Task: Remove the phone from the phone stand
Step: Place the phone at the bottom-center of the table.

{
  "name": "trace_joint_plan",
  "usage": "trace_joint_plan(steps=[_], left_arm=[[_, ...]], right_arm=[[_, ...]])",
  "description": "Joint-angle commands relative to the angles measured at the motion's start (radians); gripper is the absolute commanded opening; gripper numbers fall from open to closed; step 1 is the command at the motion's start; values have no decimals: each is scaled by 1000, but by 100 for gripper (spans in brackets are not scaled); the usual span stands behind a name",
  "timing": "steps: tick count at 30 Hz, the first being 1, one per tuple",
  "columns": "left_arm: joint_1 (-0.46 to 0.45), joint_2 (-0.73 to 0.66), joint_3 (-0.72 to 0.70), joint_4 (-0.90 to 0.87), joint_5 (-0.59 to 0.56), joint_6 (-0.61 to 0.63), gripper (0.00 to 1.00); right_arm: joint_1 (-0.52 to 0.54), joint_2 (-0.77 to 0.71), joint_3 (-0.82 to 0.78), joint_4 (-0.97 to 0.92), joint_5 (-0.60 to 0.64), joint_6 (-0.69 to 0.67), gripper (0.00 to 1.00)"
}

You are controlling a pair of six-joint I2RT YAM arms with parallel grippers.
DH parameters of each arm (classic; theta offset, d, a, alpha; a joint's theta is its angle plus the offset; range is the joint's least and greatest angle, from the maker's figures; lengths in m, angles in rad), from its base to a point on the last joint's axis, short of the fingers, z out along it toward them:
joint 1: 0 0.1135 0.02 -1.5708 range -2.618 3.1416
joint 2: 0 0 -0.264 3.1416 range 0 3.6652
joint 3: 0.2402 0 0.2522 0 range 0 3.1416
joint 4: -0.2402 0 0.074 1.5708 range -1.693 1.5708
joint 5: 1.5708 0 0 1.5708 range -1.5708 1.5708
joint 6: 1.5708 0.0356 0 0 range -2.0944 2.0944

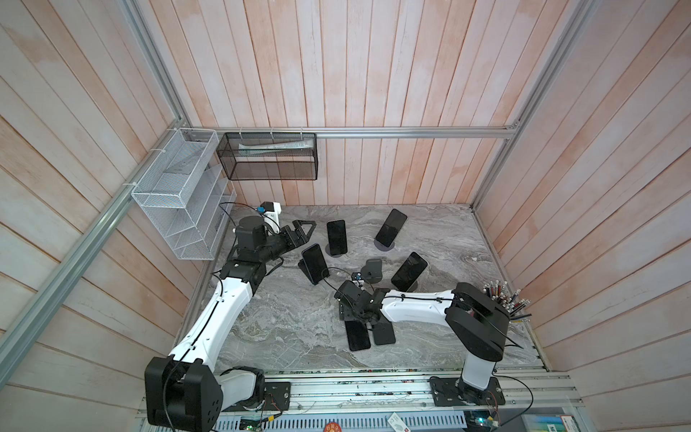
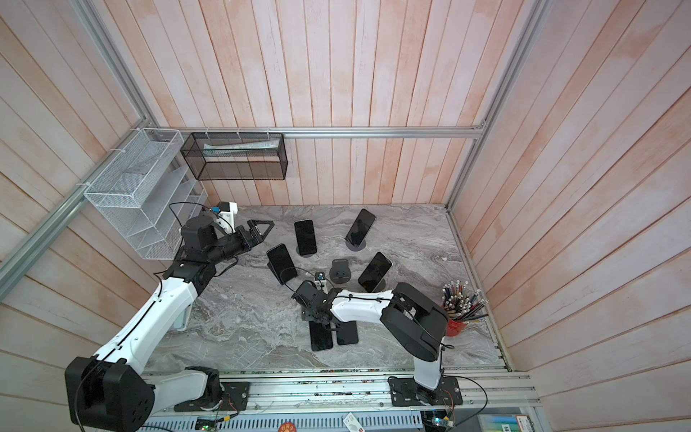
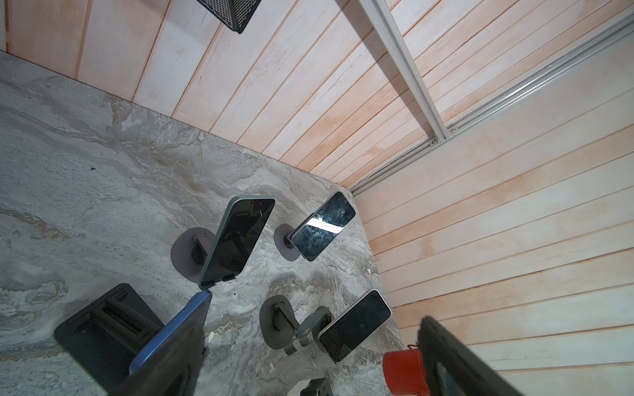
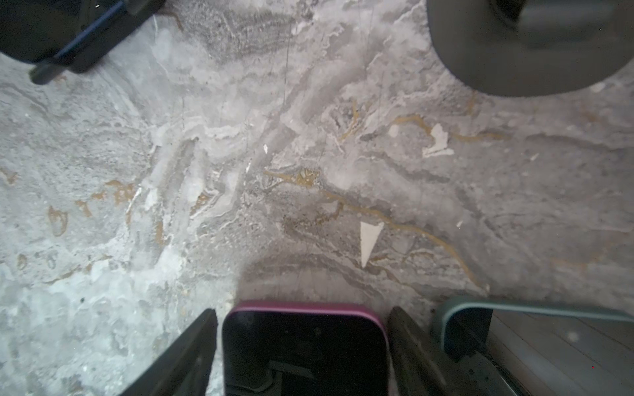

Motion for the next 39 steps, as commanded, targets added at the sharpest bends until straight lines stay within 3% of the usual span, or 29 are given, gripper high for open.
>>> trace_joint_plan(steps=[1, 13, 19, 24, 28, 34, 39], left_arm=[[-3, 5, -6, 23, 10, -1, 98], [-7, 4, -8, 30, 18, 0, 98], [-10, 1, -4, 31, 22, 10, 98], [-28, -19, -28, 97, 72, 10, 98], [-67, -37, -37, 113, 46, 43, 96], [-170, -73, -35, 43, -178, 168, 95], [-417, -50, -8, -27, -580, 343, 95]], right_arm=[[5, 20, -36, -71, 36, 30, 79], [20, -19, -8, -64, 107, 39, 79], [25, -131, 43, -63, 138, -50, 79], [16, -326, 110, -29, 330, -398, 82], [-85, -440, 105, 54, 324, -603, 83], [-313, -634, -107, 272, 150, -626, 83], [-488, -751, -317, 436, 40, -596, 83]])
